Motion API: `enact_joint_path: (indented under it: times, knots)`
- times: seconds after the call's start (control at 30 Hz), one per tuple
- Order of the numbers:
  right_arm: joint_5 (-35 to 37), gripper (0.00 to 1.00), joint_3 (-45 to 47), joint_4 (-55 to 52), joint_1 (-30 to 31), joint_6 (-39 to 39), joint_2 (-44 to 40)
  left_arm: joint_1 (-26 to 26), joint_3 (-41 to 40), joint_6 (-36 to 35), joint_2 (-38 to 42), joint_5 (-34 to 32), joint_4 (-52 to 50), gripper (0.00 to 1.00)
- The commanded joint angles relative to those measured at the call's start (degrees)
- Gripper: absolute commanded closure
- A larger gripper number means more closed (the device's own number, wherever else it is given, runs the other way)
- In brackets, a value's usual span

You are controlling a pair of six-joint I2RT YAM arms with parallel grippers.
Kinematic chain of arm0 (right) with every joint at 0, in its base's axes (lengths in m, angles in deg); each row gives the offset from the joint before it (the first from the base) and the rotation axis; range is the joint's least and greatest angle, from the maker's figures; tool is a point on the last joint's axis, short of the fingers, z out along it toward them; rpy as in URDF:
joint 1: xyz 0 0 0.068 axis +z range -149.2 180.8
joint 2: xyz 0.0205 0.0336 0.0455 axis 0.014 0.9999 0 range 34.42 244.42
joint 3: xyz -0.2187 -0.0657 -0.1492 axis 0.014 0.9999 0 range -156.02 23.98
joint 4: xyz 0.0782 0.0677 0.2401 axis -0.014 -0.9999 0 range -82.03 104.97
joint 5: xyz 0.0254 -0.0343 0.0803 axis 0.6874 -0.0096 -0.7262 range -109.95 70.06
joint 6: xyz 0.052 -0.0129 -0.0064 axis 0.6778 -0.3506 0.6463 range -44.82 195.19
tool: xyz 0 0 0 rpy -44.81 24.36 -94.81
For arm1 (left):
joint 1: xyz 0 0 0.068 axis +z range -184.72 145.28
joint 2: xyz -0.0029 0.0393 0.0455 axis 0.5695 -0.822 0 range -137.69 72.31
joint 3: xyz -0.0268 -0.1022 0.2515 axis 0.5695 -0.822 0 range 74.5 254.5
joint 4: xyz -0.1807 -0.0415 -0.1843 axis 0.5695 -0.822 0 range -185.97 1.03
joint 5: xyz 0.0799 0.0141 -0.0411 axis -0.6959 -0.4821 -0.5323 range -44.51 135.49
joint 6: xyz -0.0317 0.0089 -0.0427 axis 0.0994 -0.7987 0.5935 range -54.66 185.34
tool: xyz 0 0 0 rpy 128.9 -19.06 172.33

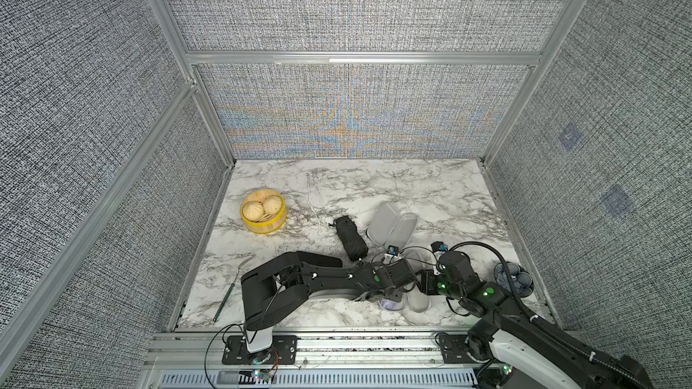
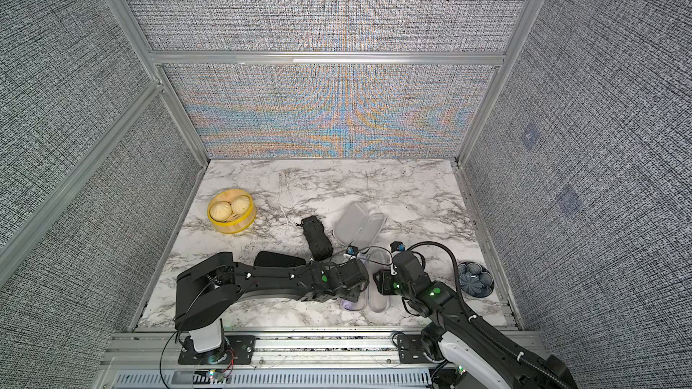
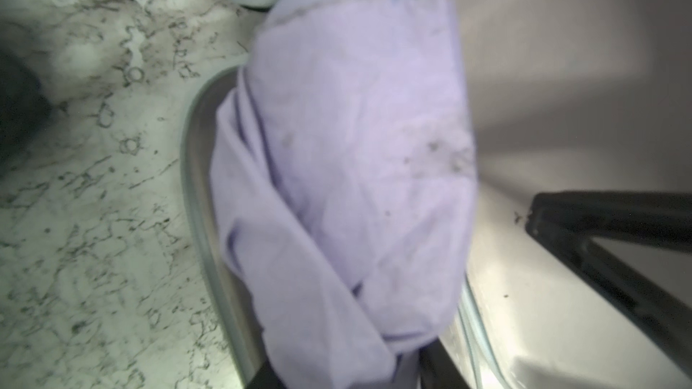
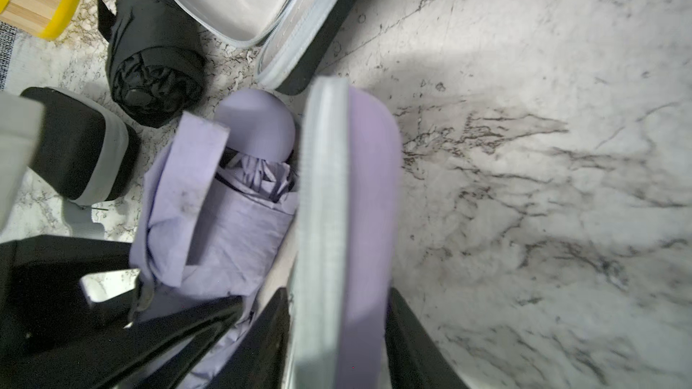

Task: Put umbrellas into zippered umbrella sleeves
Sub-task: Place the umbrella in the umbrella sleeve.

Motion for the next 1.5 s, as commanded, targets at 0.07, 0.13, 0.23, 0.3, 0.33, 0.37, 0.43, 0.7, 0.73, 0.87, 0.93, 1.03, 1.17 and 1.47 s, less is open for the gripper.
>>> enact_joint_path:
  times: [0.07,0.13,0.23,0.3,0.33,0.37,0.43,0.7,0.73,0.87,0.93,1.03,1.17,1.47]
  knots:
    - [0.6,0.57,0.4,-0.4,1.1,1.3,-1.3,0.0,0.3,1.1,1.1,-2.0,-0.3,0.61]
    - [1.1,0.58,0.7,0.2,1.7,1.8,-1.4,0.0,-0.8,2.2,2.0,-3.0,1.1,0.61]
    - [2.0,0.58,0.7,0.6,2.4,2.5,-0.9,0.0,-6.4,4.7,3.8,-1.0,10.9,0.61]
    - [2.4,0.58,0.8,1.1,2.7,2.8,-0.6,-0.4,-10.6,6.1,4.5,-0.1,19.2,0.57]
    - [2.5,0.58,1.0,1.7,2.9,3.0,-0.4,-0.7,-11.7,6.9,3.9,0.3,22.0,0.56]
    - [2.5,0.58,1.1,1.8,2.9,3.1,-0.3,-0.8,-12.0,7.1,3.0,1.8,24.1,0.56]
    - [2.6,0.58,1.1,2.0,3.0,3.1,-0.4,-1.2,-11.2,7.3,0.6,3.1,25.8,0.53]
    - [3.3,0.57,0.8,-1.0,3.0,2.5,-4.6,-1.2,-11.5,6.3,2.9,0.4,23.1,0.34]
    - [3.6,0.56,1.0,-0.6,3.0,2.6,-5.0,-1.2,-11.9,6.2,3.7,0.3,23.1,0.32]
    - [3.1,0.51,1.0,0.1,2.9,2.4,-5.4,-1.2,-12.6,5.2,5.0,1.1,24.0,0.3]
    - [2.5,0.45,0.5,0.1,2.7,2.3,-5.3,-1.2,-12.4,4.5,5.6,1.0,23.6,0.29]
    - [1.3,0.39,0.0,-0.3,2.7,2.2,-6.2,-1.2,-12.4,3.6,7.0,0.6,23.0,0.29]
    - [-2.4,0.38,0.9,3.4,0.9,1.6,-7.9,-1.1,-12.8,2.9,9.8,-2.4,19.6,0.3]
    - [-10.7,0.47,2.1,10.0,-4.5,2.4,-4.8,-0.1,-15.3,1.8,13.9,-6.2,15.8,0.44]
